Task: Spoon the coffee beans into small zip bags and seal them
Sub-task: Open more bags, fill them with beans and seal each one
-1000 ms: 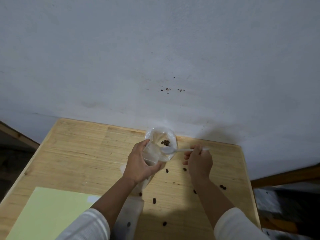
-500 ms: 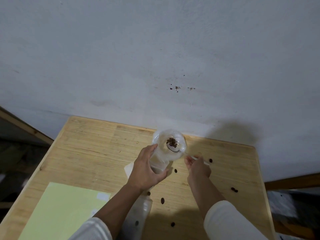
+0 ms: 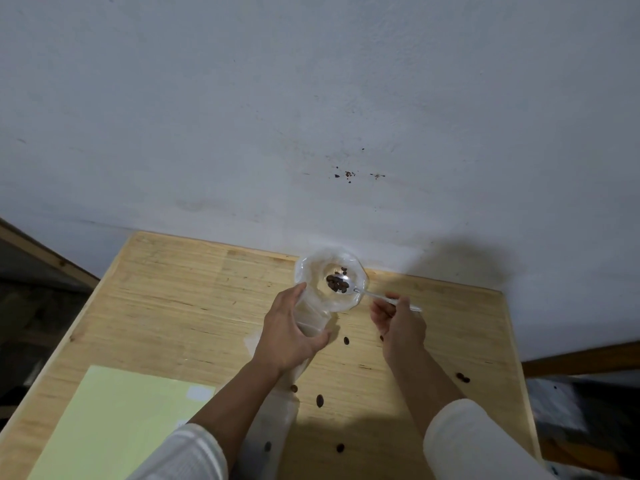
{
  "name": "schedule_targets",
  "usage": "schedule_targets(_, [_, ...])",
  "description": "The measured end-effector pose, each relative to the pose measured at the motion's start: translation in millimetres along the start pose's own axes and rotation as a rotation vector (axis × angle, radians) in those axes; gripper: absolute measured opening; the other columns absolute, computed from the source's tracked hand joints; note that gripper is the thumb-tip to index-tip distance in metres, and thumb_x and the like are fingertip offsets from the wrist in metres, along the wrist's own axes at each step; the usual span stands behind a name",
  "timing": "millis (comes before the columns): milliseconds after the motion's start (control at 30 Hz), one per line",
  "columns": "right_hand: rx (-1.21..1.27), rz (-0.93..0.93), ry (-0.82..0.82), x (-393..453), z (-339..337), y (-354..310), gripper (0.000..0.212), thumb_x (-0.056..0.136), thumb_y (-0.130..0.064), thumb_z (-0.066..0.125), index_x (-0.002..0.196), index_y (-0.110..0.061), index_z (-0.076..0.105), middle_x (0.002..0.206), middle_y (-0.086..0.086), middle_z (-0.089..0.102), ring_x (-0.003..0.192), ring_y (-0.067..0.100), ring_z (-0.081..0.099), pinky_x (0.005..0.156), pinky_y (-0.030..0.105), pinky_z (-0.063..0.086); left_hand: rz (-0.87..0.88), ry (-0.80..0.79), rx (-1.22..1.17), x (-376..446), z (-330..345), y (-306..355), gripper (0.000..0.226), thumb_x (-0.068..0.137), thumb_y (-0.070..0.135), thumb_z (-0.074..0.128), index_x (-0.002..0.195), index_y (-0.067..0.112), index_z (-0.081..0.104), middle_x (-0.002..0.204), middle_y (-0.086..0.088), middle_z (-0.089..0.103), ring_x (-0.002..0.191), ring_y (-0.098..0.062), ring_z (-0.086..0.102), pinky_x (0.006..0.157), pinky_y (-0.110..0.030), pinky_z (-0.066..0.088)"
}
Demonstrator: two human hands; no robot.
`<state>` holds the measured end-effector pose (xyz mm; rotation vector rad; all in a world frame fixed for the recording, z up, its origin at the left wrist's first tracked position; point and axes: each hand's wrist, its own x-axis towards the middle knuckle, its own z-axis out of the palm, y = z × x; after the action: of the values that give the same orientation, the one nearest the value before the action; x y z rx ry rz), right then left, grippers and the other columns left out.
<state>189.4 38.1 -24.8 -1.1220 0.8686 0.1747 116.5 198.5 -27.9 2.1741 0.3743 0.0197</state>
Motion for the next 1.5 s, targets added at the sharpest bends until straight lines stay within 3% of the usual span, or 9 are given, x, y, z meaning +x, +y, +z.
schedule_targets(167, [-0.183,-0.186,-0.052,-15.7,-5.0,-16.4,0.032,0.1,-0.02,0.035,0.084,-0.01,0.061,0.065,0.007,0.061,0.054,0.015,0.057,0.045,0.023,0.044,-0.014,0.004,-0.023,2.9,3.0,-0.3,0.092,0.063,0.042,0.082,0.139,0.019,0.037,0.137,0.005,0.043,0.118,0.002,0.036,0.097,-0.014,0.029])
schedule_targets(400, [-0.508,-0.577,-0.318,-43.9,1.0,-24.9,0.03,0.1,-0.017,0.037,0.089,-0.004,0.062,0.062,0.007,0.059,0.053,0.012,0.055,0.039,0.022,0.043,-0.021,0.003,-0.044,3.7,4.8,3.9,0.093,0.063,0.04,0.082,0.14,0.018,0.035,0.138,0.004,0.042,0.117,-0.001,0.036,0.096,-0.017,0.031])
schedule_targets(467, [-0.519,-0.619,-0.277,-46.2,0.8,-22.4,0.031,0.1,-0.018,0.037,0.089,-0.004,0.062,0.062,0.007,0.059,0.051,0.011,0.055,0.039,0.021,0.043,-0.022,0.004,-0.047,3.2,4.7,4.4,0.093,0.063,0.04,0.082,0.14,0.018,0.035,0.138,0.004,0.042,0.117,-0.001,0.037,0.095,-0.017,0.031])
schedule_targets(667, [-0.501,-0.297,0.134,-26.7,-2.0,-12.4,0.033,0.098,-0.019,0.033,0.089,-0.005,0.061,0.064,0.006,0.065,0.044,0.017,0.056,0.045,0.025,0.043,0.016,0.006,-0.046,-0.6,1.9,3.7,0.093,0.061,0.044,0.081,0.14,0.021,0.036,0.137,0.007,0.042,0.121,-0.001,0.038,0.097,-0.015,0.029])
schedule_targets(867, [-0.362,-0.019,0.225,-0.6,6.0,-1.3,0.022,0.096,-0.013,0.039,0.09,-0.004,0.057,0.061,0.007,0.064,0.051,0.018,0.061,0.048,0.025,0.049,0.089,-0.016,-0.004,-5.3,-0.2,5.6,0.092,0.062,0.048,0.078,0.14,0.024,0.036,0.136,0.011,0.04,0.119,0.002,0.038,0.096,-0.011,0.03])
schedule_targets(1133, [0.198,0.167,0.094,0.2,16.1,5.2,0.022,0.098,-0.014,0.043,0.084,-0.001,0.053,0.09,0.02,0.066,0.074,0.021,0.066,0.083,0.032,0.054,0.089,-0.023,0.022,-9.1,-0.3,1.5,0.089,0.064,0.049,0.078,0.139,0.024,0.038,0.133,0.012,0.042,0.116,0.004,0.039,0.092,0.0,0.026])
schedule_targets(1267, [0.231,0.158,0.003,4.1,12.8,8.6,0.025,0.1,-0.018,0.04,0.092,0.001,0.054,0.102,0.023,0.063,0.094,0.025,0.065,0.083,0.031,0.052,0.073,-0.037,0.016,-8.0,0.9,1.6,0.089,0.064,0.048,0.078,0.139,0.024,0.038,0.134,0.011,0.042,0.116,0.004,0.04,0.093,-0.004,0.028])
schedule_targets(1367, [0.203,0.141,-0.053,4.3,8.5,7.7,0.025,0.1,-0.017,0.04,0.104,0.001,0.055,0.089,0.018,0.065,0.078,0.021,0.066,0.069,0.028,0.06,0.048,-0.035,0.015,-6.0,1.1,0.6,0.09,0.064,0.048,0.077,0.141,0.023,0.035,0.136,0.009,0.041,0.118,0.003,0.038,0.096,-0.011,0.03])
schedule_targets(1500, [0.066,0.071,-0.033,0.2,3.1,2.0,0.025,0.099,-0.019,0.04,0.09,-0.005,0.06,0.076,0.013,0.066,0.056,0.015,0.067,0.046,0.02,0.054,0.018,-0.02,0.026,-2.3,0.9,0.4,0.09,0.066,0.044,0.077,0.141,0.021,0.034,0.138,0.007,0.04,0.117,0.003,0.034,0.096,-0.013,0.029])
